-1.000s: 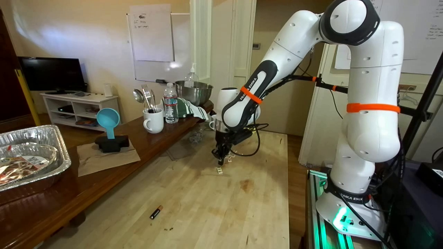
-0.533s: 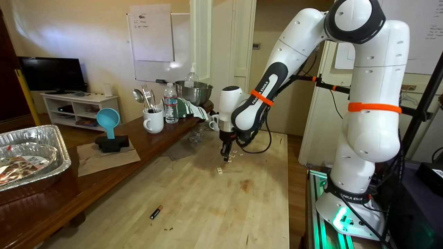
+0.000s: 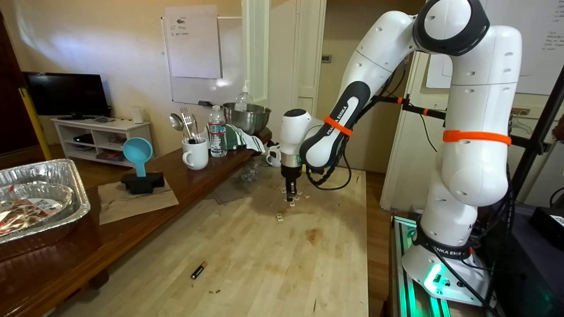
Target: Align the blocks on the table
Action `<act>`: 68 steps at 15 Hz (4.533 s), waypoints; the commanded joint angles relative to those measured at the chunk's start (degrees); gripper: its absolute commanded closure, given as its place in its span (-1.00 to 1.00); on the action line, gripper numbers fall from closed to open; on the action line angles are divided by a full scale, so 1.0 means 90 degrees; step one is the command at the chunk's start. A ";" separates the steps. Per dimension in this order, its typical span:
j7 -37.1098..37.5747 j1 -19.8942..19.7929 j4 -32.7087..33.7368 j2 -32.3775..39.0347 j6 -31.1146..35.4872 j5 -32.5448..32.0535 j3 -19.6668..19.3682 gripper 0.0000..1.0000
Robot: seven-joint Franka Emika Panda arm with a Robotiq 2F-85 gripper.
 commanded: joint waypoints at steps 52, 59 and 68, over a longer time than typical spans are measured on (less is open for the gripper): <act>0.3521 0.0277 0.0867 0.1012 -0.0397 0.1822 0.0155 1.00; 0.3720 0.0276 0.0854 0.1024 -0.0419 0.2188 0.0197 1.00; 0.3826 0.0314 0.0771 0.0963 -0.0431 0.2658 0.0268 1.00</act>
